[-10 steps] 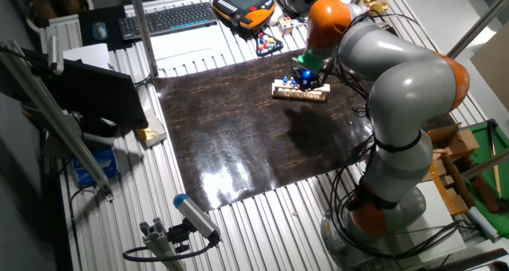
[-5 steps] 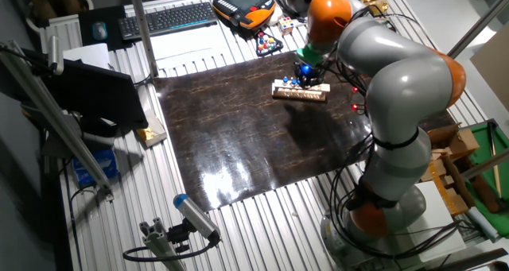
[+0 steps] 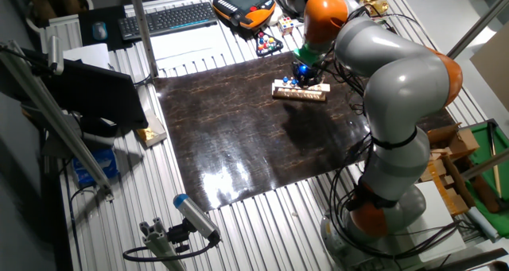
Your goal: Shake the test tube
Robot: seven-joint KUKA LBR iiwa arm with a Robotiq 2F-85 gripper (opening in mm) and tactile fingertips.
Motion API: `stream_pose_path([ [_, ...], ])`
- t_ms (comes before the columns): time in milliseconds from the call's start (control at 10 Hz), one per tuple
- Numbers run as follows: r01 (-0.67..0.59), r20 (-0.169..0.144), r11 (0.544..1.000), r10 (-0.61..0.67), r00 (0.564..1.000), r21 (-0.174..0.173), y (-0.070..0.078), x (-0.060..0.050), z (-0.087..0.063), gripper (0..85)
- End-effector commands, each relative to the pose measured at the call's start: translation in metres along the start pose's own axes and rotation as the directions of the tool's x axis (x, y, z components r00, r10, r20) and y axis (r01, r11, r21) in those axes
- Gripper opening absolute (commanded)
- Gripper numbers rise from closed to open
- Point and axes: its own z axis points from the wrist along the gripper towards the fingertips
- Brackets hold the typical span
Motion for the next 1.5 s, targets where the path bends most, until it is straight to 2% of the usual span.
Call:
stream_pose_path([
  [0,-0.006,0.007,1.0,0.006,1.0,0.007,0.0022,0.0007,-0.0012,0.7],
  [300,-0.029,0.009,0.999,0.029,1.0,0.02,0.0094,0.0018,0.0027,0.7],
  [500,-0.046,0.001,0.999,0.046,0.999,0.016,0.0096,0.0001,0.0062,0.7],
  [700,-0.041,0.008,0.999,0.041,0.999,0.021,0.0096,0.0001,0.0062,0.7],
  [900,-0.044,-0.02,0.998,0.045,0.999,0.05,0.0096,0.0001,0.0062,0.7],
  [1400,-0.055,0.009,0.996,0.054,0.998,0.071,0.0096,0.0001,0.0062,0.7],
])
